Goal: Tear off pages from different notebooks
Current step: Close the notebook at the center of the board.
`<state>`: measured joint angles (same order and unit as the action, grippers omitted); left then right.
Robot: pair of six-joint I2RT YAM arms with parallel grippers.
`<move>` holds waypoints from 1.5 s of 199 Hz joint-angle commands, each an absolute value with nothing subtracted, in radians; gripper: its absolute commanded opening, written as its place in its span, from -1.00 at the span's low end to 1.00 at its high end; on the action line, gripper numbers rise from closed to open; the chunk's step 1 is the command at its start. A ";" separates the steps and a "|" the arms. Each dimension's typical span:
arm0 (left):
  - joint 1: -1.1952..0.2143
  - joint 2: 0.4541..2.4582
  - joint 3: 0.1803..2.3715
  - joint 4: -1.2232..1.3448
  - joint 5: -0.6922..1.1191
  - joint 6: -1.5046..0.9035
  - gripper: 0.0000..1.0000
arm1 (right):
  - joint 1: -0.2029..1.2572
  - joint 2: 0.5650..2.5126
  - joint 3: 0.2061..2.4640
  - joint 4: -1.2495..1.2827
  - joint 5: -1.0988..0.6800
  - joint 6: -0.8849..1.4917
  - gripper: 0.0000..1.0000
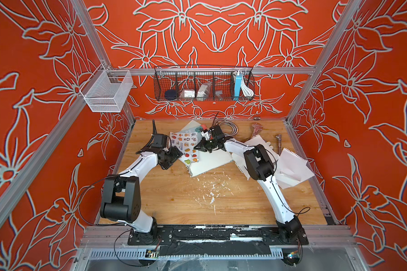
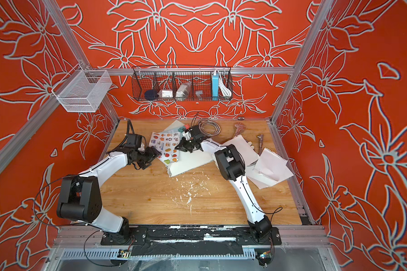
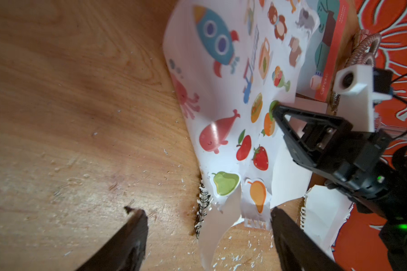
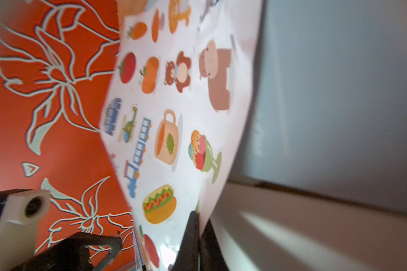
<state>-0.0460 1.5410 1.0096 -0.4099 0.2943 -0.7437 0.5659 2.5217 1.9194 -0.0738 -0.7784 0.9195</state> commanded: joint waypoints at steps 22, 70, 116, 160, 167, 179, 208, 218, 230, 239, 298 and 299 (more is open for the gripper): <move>-0.041 1.555 1.008 -0.394 0.313 -0.738 0.58 | 0.565 2.210 1.586 0.021 -0.582 0.863 -0.97; -0.041 1.572 0.969 -0.344 0.319 -0.758 0.58 | 0.625 1.923 1.264 0.006 -0.371 0.758 -0.87; -0.072 1.589 0.949 -0.319 0.311 -0.749 0.43 | 0.692 1.772 1.101 -0.131 -0.159 0.659 -0.84; -0.152 1.640 0.977 -0.328 0.299 -0.725 0.20 | 0.693 1.630 0.923 -0.127 0.033 0.702 -0.85; -0.160 1.652 0.983 -0.328 0.302 -0.725 0.20 | 0.692 1.620 0.915 -0.134 0.058 0.706 -0.84; -0.176 1.668 0.994 -0.335 0.298 -0.723 0.20 | 0.686 1.618 0.909 -0.128 0.076 0.696 -0.77; -0.190 1.679 1.002 -0.346 0.279 -0.699 0.19 | 0.680 1.575 0.949 -0.167 0.039 0.617 0.25; -0.189 1.668 1.013 -0.361 0.255 -0.679 0.22 | 0.680 1.517 0.949 -0.180 0.045 0.590 0.45; -0.188 1.646 1.037 -0.381 0.214 -0.643 0.28 | 0.678 1.430 0.936 -0.197 0.081 0.558 0.82; -0.182 1.627 1.057 -0.397 0.163 -0.618 0.31 | 0.672 1.363 0.927 -0.228 0.125 0.543 0.98; -0.045 1.584 1.186 -0.383 -0.298 -0.437 0.97 | 0.481 0.890 0.666 -0.099 0.601 0.191 0.99; -0.044 1.584 1.186 -0.379 -0.310 -0.428 0.97 | 0.480 0.888 0.655 -0.086 0.616 0.179 0.99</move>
